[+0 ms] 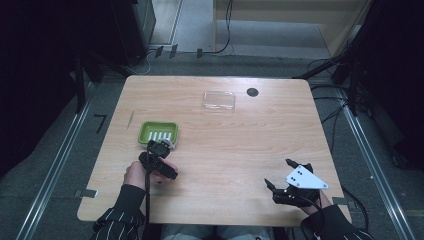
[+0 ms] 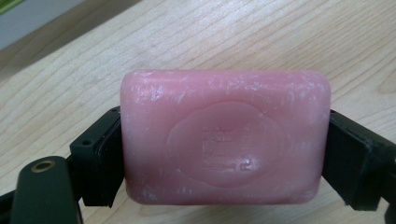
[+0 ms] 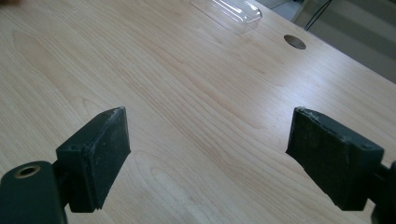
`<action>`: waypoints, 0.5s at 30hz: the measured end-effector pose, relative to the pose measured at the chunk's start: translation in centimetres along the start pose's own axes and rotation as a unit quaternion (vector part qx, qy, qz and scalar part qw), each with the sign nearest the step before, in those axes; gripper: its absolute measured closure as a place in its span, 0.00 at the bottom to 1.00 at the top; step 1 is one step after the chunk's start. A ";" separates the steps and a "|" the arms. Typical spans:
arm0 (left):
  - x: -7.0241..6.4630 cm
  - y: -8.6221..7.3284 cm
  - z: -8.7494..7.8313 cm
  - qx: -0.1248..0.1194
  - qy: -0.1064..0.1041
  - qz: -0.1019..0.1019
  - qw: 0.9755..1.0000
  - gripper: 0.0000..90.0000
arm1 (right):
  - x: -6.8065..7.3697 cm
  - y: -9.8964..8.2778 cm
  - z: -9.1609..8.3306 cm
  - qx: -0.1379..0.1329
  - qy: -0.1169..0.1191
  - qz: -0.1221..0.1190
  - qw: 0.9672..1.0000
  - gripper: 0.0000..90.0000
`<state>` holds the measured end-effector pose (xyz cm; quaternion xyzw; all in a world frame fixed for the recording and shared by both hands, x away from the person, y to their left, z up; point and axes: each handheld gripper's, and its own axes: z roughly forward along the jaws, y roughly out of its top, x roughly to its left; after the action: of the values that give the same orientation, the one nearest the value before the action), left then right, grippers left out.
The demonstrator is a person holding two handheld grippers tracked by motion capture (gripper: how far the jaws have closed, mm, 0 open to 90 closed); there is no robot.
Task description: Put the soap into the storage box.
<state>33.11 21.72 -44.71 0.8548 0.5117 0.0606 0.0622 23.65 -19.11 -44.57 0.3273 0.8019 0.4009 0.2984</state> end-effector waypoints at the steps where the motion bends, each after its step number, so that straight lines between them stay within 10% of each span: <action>1: 0.1 0.0 -0.1 0.000 0.000 0.002 1.000 0.15 | 0.0 0.0 0.0 0.001 -0.001 0.001 1.000 0.15; 15: 1.6 -0.3 -0.5 0.003 -0.002 -0.004 1.000 0.15 | 0.0 0.0 -0.1 -0.001 0.000 0.002 1.000 0.15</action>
<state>33.53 23.27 -44.20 0.8528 0.5155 0.0567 0.0609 23.59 -19.18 -44.56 0.3290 0.8007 0.4022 0.2980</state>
